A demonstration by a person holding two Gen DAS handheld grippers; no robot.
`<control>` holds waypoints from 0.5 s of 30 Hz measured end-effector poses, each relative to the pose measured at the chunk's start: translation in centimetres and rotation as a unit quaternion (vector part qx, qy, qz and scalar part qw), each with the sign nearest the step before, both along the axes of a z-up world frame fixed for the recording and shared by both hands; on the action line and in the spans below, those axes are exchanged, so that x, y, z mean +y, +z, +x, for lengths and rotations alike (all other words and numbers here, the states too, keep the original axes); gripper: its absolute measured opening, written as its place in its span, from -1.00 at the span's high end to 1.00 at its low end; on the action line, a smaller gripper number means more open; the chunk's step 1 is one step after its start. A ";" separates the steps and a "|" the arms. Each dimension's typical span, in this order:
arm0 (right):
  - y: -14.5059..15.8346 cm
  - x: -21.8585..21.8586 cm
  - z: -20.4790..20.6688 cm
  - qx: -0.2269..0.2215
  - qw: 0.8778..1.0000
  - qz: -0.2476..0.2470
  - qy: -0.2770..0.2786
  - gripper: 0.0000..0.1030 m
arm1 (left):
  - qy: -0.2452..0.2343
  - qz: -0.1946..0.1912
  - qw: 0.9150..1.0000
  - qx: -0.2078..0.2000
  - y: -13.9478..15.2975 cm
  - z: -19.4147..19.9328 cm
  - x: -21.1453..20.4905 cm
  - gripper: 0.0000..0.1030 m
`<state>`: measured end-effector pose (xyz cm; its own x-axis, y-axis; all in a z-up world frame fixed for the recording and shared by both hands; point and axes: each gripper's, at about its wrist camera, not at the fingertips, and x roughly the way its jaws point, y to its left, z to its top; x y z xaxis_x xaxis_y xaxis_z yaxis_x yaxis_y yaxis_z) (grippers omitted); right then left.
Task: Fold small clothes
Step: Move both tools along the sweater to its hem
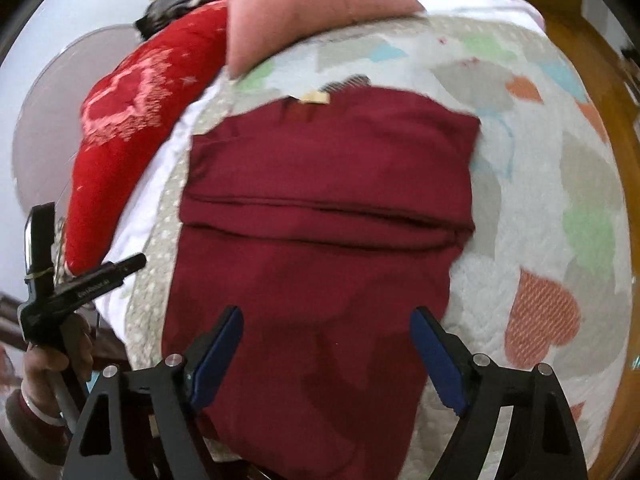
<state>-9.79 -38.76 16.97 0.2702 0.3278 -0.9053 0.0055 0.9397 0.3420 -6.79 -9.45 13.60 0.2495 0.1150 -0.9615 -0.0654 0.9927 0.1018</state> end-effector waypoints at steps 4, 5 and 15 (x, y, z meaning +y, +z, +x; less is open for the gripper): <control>1.3 -0.1 -0.1 -0.007 1.000 0.006 0.010 -0.63 | -0.021 -0.005 1.000 -0.010 0.4 -0.1 -1.2 -0.64; 1.2 0.0 -0.2 -0.008 1.000 -0.004 0.010 -0.63 | -0.037 -0.010 0.999 -0.008 0.0 0.1 -1.4 -0.64; -3.1 -0.3 -2.7 0.078 0.992 0.029 -0.096 -0.63 | -0.057 -0.017 0.998 0.002 -2.3 1.3 0.8 -0.64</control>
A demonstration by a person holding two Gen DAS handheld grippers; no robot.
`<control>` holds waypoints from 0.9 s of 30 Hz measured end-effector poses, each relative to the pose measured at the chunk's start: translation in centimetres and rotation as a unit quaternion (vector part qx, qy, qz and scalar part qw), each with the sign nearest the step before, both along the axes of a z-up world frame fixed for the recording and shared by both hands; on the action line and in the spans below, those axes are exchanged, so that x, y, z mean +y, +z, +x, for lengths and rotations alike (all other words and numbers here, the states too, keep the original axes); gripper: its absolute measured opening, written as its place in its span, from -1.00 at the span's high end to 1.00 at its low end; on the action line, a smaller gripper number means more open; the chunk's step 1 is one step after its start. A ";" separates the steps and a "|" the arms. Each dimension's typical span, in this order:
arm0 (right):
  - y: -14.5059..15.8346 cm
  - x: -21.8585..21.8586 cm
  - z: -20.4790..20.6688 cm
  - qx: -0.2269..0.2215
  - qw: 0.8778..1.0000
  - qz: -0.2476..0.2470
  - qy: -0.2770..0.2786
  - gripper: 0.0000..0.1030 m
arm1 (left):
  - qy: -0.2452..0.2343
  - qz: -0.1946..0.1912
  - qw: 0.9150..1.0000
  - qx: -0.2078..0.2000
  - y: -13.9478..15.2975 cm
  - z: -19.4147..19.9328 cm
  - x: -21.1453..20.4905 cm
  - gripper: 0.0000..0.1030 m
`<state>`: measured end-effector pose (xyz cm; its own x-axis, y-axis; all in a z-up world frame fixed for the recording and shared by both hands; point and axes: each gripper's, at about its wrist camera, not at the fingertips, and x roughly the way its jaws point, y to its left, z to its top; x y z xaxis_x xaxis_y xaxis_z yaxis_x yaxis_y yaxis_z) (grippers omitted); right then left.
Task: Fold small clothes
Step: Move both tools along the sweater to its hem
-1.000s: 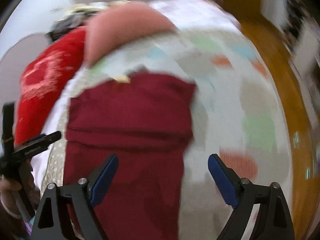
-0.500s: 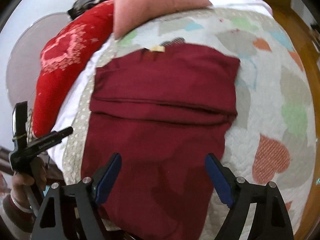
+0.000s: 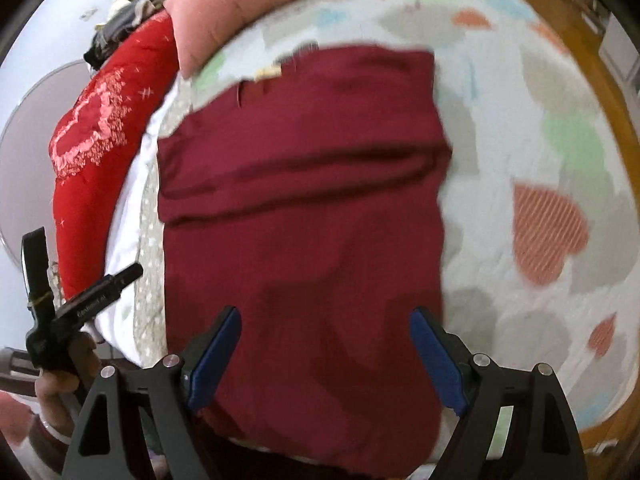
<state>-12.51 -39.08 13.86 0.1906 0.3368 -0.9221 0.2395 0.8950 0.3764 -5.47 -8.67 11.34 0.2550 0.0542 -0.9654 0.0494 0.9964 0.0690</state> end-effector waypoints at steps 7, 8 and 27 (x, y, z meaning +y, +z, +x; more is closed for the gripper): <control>-0.7 -0.2 -1.1 0.017 1.000 -0.003 0.018 -0.63 | 0.017 0.003 1.000 0.008 0.1 -1.5 0.1 -0.64; -0.7 -0.3 -1.1 0.018 1.000 -0.001 0.016 -0.63 | 0.018 0.005 1.000 0.009 0.2 -1.6 0.0 -0.64; -3.6 -2.3 -5.3 0.080 0.996 -0.001 0.032 -0.64 | 0.040 -0.040 0.995 0.084 -2.7 -6.8 4.3 -0.64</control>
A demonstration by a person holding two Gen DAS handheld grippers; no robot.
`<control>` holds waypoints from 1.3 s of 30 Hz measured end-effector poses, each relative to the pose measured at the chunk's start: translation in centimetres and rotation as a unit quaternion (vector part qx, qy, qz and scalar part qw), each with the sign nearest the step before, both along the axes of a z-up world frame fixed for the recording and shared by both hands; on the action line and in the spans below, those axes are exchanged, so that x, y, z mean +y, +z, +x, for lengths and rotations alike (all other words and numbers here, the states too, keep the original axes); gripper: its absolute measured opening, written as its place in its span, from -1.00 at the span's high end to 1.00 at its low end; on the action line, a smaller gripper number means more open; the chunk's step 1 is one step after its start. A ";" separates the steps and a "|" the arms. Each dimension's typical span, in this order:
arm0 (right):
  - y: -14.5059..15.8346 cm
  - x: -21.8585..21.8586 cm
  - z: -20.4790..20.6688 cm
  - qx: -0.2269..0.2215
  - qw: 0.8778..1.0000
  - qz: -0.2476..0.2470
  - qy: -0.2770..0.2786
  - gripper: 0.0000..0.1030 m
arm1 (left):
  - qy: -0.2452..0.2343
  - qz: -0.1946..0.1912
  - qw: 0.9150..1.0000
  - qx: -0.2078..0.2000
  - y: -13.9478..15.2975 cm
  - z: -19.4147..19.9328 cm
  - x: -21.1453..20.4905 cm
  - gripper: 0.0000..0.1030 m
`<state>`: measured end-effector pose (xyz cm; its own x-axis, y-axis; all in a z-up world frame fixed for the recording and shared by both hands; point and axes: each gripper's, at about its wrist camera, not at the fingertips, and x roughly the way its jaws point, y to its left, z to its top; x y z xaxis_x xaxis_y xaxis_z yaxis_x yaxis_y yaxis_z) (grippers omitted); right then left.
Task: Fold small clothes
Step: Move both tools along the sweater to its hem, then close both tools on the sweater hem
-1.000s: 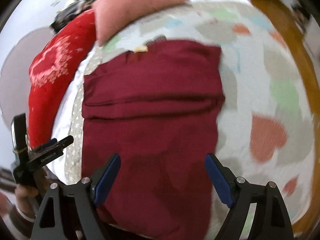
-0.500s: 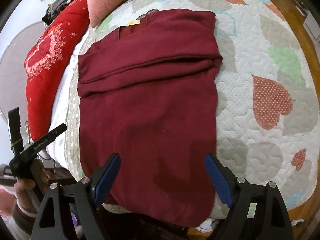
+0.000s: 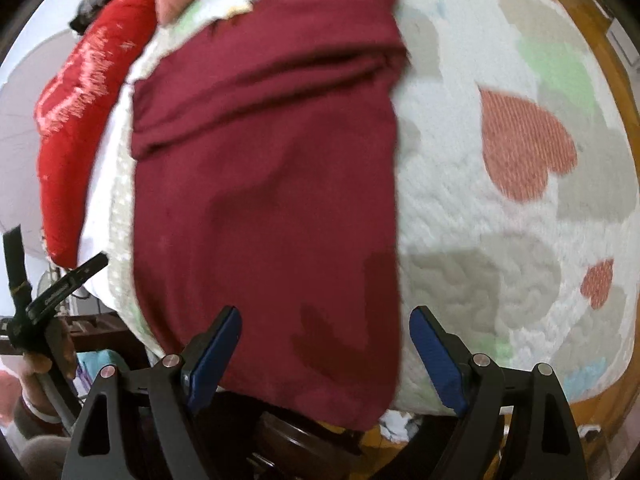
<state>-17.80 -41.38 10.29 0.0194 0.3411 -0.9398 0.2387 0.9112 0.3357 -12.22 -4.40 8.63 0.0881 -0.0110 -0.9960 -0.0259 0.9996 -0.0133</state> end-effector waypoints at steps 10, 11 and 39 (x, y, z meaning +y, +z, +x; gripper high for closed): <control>-5.0 -0.6 -3.8 0.043 0.999 0.001 0.006 -0.63 | 0.006 -0.055 0.997 0.047 -4.6 -4.1 1.1 -0.64; -5.2 -0.4 -4.0 0.042 0.999 0.001 0.008 -0.64 | -0.003 -0.052 0.997 0.051 -5.1 -4.3 0.7 -0.64; -4.5 3.7 -3.2 0.010 0.994 -0.021 0.103 0.49 | -0.029 -0.023 0.998 0.045 -6.3 -4.7 -4.5 -0.54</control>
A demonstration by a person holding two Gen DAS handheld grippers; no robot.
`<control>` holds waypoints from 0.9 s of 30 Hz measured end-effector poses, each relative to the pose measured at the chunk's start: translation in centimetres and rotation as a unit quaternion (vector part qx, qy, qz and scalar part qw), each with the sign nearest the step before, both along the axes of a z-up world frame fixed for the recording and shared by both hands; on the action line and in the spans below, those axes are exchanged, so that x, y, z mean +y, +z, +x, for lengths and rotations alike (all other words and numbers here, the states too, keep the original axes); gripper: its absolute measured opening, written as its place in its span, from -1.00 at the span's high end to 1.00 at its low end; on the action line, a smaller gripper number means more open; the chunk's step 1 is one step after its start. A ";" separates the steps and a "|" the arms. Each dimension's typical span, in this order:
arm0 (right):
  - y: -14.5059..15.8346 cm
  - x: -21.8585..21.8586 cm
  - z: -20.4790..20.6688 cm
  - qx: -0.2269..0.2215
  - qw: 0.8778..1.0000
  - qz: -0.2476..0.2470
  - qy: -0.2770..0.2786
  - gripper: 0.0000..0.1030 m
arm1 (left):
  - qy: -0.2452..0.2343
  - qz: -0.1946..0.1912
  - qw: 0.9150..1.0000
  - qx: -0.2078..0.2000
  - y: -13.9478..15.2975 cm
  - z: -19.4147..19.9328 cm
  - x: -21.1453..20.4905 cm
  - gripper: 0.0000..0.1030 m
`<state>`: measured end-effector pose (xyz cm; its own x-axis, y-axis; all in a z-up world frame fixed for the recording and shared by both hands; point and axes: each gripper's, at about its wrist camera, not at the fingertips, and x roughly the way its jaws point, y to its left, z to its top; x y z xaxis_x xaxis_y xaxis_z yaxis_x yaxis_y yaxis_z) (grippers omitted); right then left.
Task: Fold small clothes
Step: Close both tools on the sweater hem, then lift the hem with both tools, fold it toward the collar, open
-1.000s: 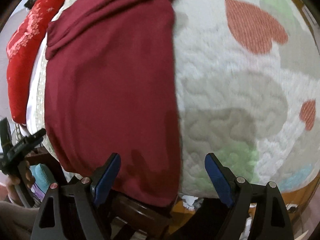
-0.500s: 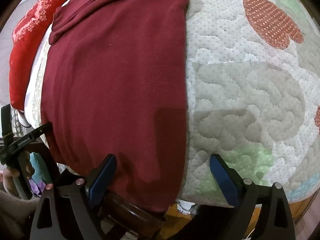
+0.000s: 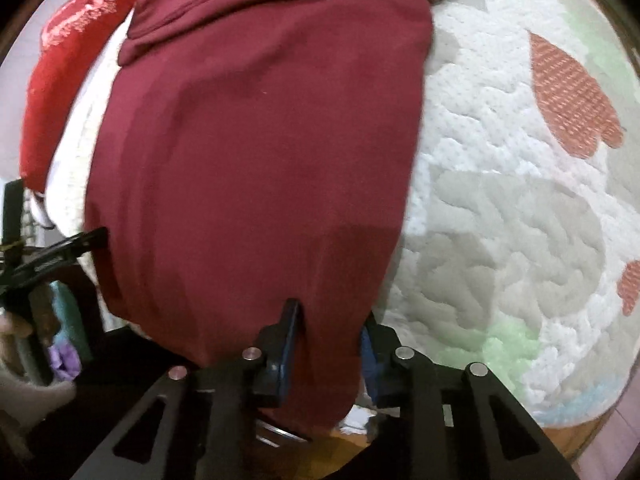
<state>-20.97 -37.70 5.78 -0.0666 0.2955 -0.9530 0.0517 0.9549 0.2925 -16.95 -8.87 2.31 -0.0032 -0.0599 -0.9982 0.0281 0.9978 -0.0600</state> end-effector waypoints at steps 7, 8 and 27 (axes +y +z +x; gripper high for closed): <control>-0.8 -0.9 0.7 0.012 0.995 0.095 -0.040 0.04 | -0.030 -0.007 1.000 0.003 -0.3 0.2 -2.0 -0.51; -0.9 -0.6 0.9 0.012 0.994 0.099 -0.041 -0.01 | -0.029 -0.007 1.000 0.004 -0.4 0.2 -2.0 -0.51; 5.6 -2.7 3.0 -0.046 0.968 0.232 -0.079 0.79 | -0.082 -0.086 0.993 -0.004 5.6 6.4 -3.0 0.76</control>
<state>-17.97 -40.37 11.39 0.0930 0.6933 -0.7146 0.1409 0.7013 0.6988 -10.58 -11.88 7.86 -0.0187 -0.2286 -0.9733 0.1910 0.9548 -0.2279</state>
